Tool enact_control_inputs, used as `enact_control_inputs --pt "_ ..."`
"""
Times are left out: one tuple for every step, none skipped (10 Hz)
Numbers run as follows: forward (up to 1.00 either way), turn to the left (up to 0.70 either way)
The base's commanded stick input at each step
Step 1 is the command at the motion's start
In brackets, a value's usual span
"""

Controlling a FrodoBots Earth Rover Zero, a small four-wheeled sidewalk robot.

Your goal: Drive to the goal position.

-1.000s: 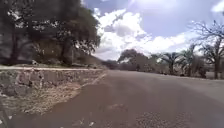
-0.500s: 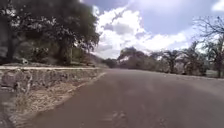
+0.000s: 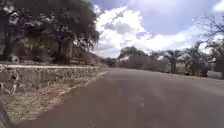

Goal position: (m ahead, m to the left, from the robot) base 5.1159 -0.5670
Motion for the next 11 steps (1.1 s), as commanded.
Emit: enact_control_inputs --pt "0.70 0.00" --pt "0.70 0.00" --pt "0.70 0.00" --pt "0.70 0.00" --pt "0.70 0.00" --pt "0.70 0.00" --pt "0.70 0.00" --pt "0.70 0.00" --pt "0.70 0.00" --pt "0.70 0.00" --pt "0.70 0.00"
